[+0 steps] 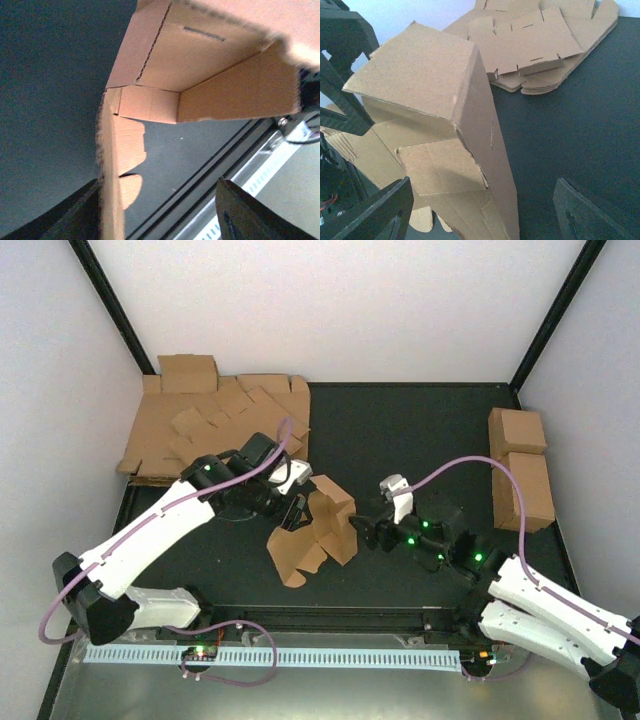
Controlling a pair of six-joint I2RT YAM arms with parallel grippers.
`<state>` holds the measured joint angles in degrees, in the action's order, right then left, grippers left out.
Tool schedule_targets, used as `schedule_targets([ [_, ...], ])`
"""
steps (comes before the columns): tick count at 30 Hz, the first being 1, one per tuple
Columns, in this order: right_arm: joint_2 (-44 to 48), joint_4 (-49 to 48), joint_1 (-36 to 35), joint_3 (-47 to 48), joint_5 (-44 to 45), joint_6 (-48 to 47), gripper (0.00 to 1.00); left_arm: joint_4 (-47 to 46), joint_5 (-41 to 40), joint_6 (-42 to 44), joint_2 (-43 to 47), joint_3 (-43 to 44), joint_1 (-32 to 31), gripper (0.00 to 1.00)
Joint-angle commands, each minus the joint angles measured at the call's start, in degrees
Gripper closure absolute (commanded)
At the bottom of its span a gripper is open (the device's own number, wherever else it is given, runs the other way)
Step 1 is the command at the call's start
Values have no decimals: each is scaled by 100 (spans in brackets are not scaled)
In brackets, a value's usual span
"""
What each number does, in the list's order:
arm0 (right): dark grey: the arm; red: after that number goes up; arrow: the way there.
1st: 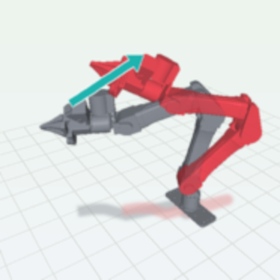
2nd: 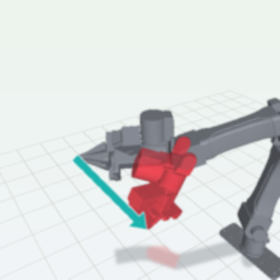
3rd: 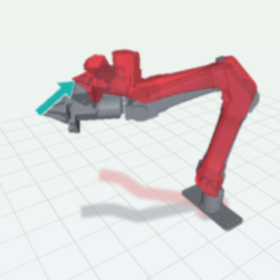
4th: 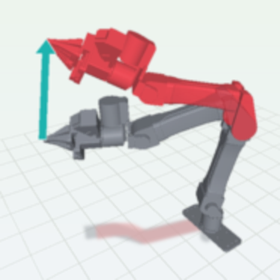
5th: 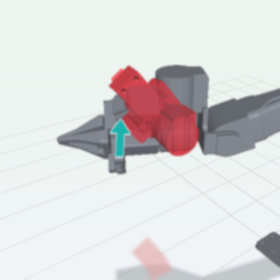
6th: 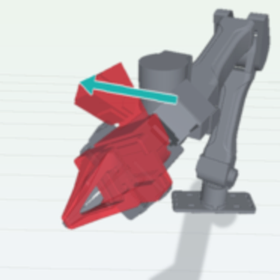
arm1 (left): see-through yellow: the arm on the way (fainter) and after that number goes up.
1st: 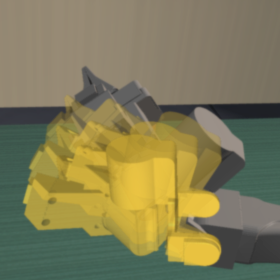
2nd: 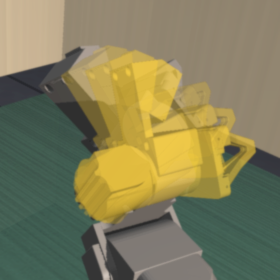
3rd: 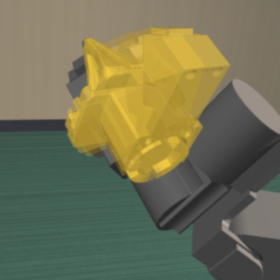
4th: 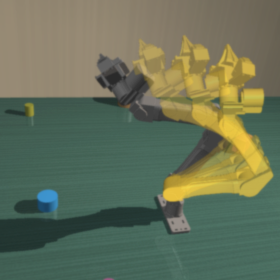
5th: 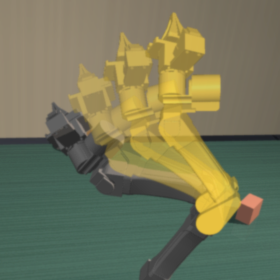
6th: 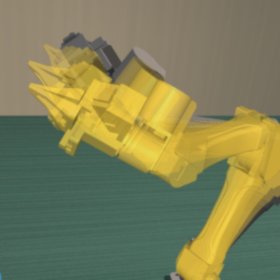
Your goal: Fold the paper box
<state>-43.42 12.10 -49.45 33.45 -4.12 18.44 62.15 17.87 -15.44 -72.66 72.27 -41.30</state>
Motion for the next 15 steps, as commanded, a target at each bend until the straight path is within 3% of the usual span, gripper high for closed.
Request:
schedule_targets([
  [1, 15, -468, 16, -29, 123, 101, 20, -370, 141, -26, 356, 37, 42, 35],
  [6, -7, -733, 15, -111, 169, 134, 20, -990, 161, -164, 755, -255, 143, 33],
  [10, -184, -845, 16, -74, 165, 149, 20, -1612, 346, -254, 1029, -684, 191, 37],
  [15, -293, -1025, 17, -102, 104, 160, 21, -1664, 278, -441, 1187, -775, 601, 43],
])
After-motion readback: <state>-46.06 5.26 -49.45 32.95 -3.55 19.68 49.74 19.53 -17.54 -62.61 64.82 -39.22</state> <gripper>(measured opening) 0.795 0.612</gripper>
